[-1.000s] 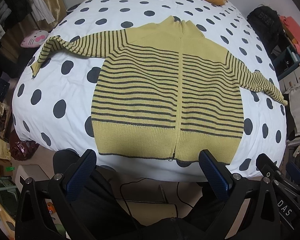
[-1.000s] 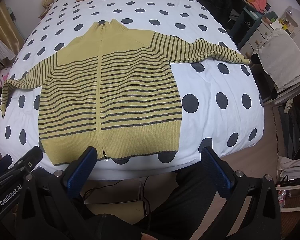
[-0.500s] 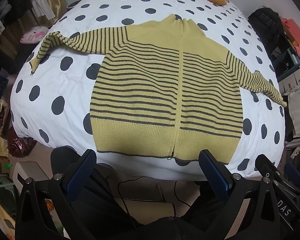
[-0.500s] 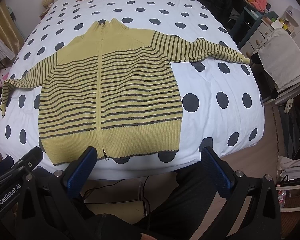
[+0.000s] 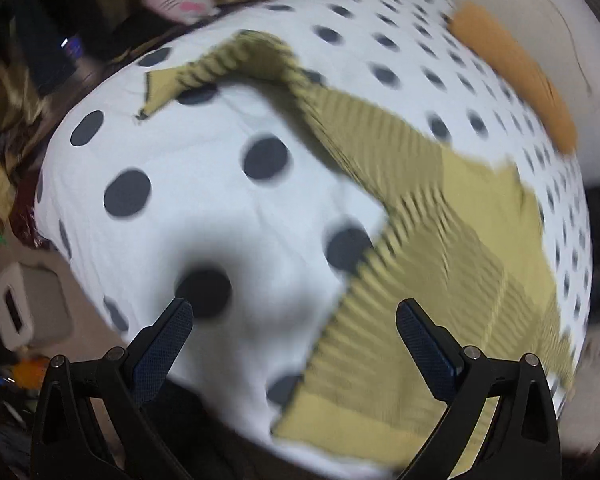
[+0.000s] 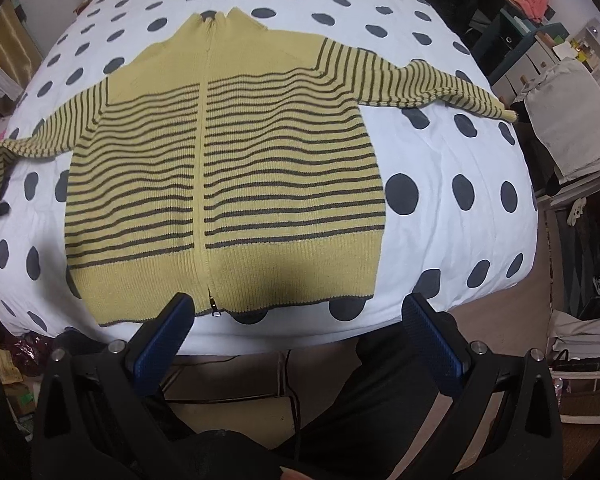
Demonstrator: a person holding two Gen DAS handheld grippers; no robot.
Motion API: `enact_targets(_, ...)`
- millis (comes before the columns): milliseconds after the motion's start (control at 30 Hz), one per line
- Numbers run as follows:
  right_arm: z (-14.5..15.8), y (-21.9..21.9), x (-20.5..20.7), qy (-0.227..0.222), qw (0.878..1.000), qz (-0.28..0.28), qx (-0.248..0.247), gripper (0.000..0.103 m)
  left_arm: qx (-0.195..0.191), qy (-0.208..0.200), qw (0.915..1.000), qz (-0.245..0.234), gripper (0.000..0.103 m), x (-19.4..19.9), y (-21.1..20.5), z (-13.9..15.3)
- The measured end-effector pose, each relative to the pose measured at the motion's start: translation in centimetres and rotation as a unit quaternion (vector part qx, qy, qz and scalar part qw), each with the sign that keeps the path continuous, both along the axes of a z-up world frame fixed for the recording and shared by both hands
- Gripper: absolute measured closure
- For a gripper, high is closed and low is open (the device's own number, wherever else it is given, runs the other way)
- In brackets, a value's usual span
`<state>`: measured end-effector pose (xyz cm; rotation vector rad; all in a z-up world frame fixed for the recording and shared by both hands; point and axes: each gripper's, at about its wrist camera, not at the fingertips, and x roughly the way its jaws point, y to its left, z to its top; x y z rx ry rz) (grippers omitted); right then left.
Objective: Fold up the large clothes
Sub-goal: 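Grasp the striped sleeve cuff with the left tool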
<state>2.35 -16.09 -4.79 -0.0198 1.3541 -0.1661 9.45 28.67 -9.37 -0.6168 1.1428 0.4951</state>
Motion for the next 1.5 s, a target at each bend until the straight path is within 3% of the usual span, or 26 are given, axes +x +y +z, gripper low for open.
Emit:
enact_targets(100,-1.5,1.9,1.3,0.019,1.000,0.010,-0.012,0.000,-0.047,-0.061,0.9957,0.052,0.002,2.2,7.7,-1.6)
enact_targets(200,-3.3,4.4,2.8,0.044,0.998,0.029,-0.026,0.000,-0.114,-0.124,0.9810,0.096,0.002,3.6,13.8,-3.7)
enact_targets(333,-5.0,7.6,4.4,0.059,0.996,0.060,-0.034,0.000,-0.139,-0.158,0.9649,0.157,0.003,4.7,19.6,-6.5)
enact_targets(367,-5.4,8.4,4.7,0.061,0.995,0.069,-0.035,0.000,-0.145,-0.166,0.9607,0.169,0.014,4.9,20.6,-7.1)
enact_targets(433,-6.1,9.8,5.2,0.065,0.994,0.084,-0.037,0.000,-0.159,-0.176,0.9554,0.177,0.044,5.8,22.5,-8.3)
enact_targets(467,-6.4,10.5,5.5,0.067,0.993,0.091,-0.037,0.000,-0.172,-0.176,0.9527,0.178,0.082,6.2,23.3,-8.9)
enact_targets(500,-6.7,11.1,5.7,0.069,0.992,0.099,-0.037,0.000,-0.192,-0.178,0.9478,0.182,0.103,6.4,24.0,-9.7)
enact_targets(600,-7.4,12.1,6.2,0.075,0.990,0.111,-0.040,0.000,-0.235,-0.197,0.9269,0.217,0.103,6.4,24.5,-10.9)
enact_targets(733,-8.2,12.4,6.8,0.081,0.989,0.113,-0.041,0.000,-0.246,-0.259,0.8971,0.260,0.097,4.1,23.4,-9.9)
enact_targets(767,-8.3,12.4,6.9,0.082,0.989,0.113,-0.042,0.000,-0.247,-0.275,0.8874,0.275,0.085,3.7,23.3,-9.7)
enact_targets(800,-8.5,12.3,7.0,0.084,0.989,0.111,-0.043,0.000,-0.248,-0.286,0.8782,0.292,0.061,3.4,23.2,-9.6)
enact_targets(867,-8.8,12.3,7.2,0.087,0.989,0.111,-0.044,0.000,-0.238,-0.280,0.8745,0.317,0.032,3.8,23.9,-9.8)
enact_targets(1000,-9.0,12.2,7.2,0.090,0.989,0.112,-0.039,0.000,-0.262,-0.259,0.8631,0.345,0.029,4.9,25.3,-11.6)
enact_targets(1033,-9.1,12.1,7.2,0.091,0.989,0.112,-0.038,0.000,-0.266,-0.253,0.8638,0.345,0.029,5.1,25.7,-12.3)
enact_targets(1067,-9.2,12.1,7.2,0.092,0.989,0.111,-0.038,0.000,-0.262,-0.235,0.8715,0.342,0.041,5.8,26.1,-13.2)
enact_targets(1100,-9.3,12.0,7.2,0.093,0.989,0.110,-0.038,0.000,-0.256,-0.212,0.8786,0.343,0.082,6.1,26.5,-14.0)
enact_targets(1133,-9.3,11.9,7.3,0.094,0.989,0.109,-0.037,0.000,-0.252,-0.184,0.8863,0.342,0.096,6.2,26.8,-14.8)
enact_targets(1167,-9.3,11.8,7.3,0.094,0.989,0.107,-0.036,0.000,-0.247,-0.169,0.8868,0.353,0.096,6.0,26.9,-15.3)
enact_targets(1200,-9.2,11.7,7.3,0.092,0.989,0.106,-0.034,0.000,-0.243,-0.180,0.8834,0.358,0.096,5.4,27.0,-15.1)
enact_targets(1233,-9.0,11.5,7.3,0.089,0.990,0.105,-0.032,0.000,-0.220,-0.195,0.8885,0.352,0.096,5.0,26.9,-13.9)
enact_targets(1300,-8.6,11.0,7.3,0.079,0.991,0.102,-0.026,0.000,-0.130,-0.207,0.9169,0.316,0.097,5.5,26.1,-10.1)
enact_targets(1333,-8.4,10.5,7.4,0.071,0.993,0.097,-0.020,0.000,-0.079,-0.224,0.9315,0.275,0.097,6.3,25.3,-7.1)
enact_targets(1367,-8.1,10.0,7.6,0.062,0.994,0.091,-0.010,0.000,-0.057,-0.239,0.9386,0.242,0.096,7.0,24.5,-5.0)
enact_targets(1433,-7.9,9.0,8.0,0.048,0.995,0.085,0.010,0.000,-0.036,-0.271,0.9446,0.181,0.096,9.1,22.1,-0.7)
enact_targets(1500,-8.0,7.5,8.6,0.036,0.995,0.080,0.042,0.000,-0.050,-0.302,0.9431,0.129,0.096,11.5,18.7,2.7)
